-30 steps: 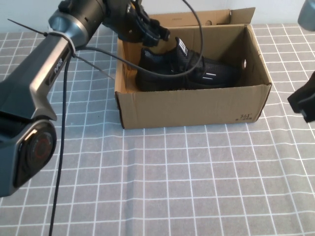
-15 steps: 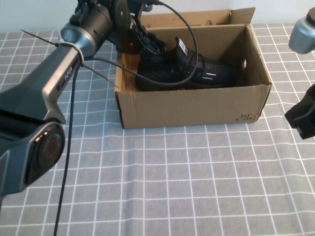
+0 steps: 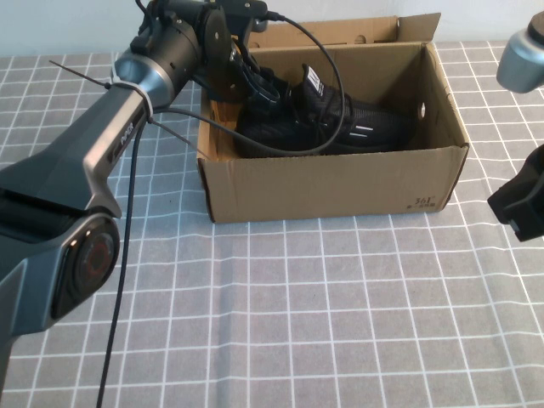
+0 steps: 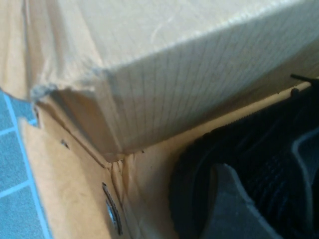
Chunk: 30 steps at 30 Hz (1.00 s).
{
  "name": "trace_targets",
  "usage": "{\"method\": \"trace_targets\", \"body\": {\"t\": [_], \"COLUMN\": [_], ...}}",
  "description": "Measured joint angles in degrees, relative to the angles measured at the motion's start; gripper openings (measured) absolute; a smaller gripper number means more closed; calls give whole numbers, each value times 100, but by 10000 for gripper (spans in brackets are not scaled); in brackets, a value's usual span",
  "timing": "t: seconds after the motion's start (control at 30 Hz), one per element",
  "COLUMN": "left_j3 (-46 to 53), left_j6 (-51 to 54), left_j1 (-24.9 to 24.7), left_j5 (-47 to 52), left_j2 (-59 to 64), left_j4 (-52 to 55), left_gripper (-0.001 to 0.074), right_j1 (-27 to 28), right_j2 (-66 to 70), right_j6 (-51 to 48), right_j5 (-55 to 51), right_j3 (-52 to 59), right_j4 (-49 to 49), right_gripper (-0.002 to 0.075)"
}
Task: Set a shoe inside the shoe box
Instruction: Place the shoe in the shoe box
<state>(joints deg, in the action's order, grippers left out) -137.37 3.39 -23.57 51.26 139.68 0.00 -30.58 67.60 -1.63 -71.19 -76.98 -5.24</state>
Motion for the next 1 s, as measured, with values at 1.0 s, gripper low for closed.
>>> {"method": "trace_targets", "body": {"t": [1.0], "left_j3": [0], "left_j6": [1607], "left_j1": [0], "left_j5": [-705], "left_j2": [65], "left_j4": [-454], "left_gripper": [10], "right_j1": [0], "right_j2": [0], "right_j6": [-15], "right_j5": [105], "right_j3": [11], "right_j4": [-33], "right_gripper": [-3]}}
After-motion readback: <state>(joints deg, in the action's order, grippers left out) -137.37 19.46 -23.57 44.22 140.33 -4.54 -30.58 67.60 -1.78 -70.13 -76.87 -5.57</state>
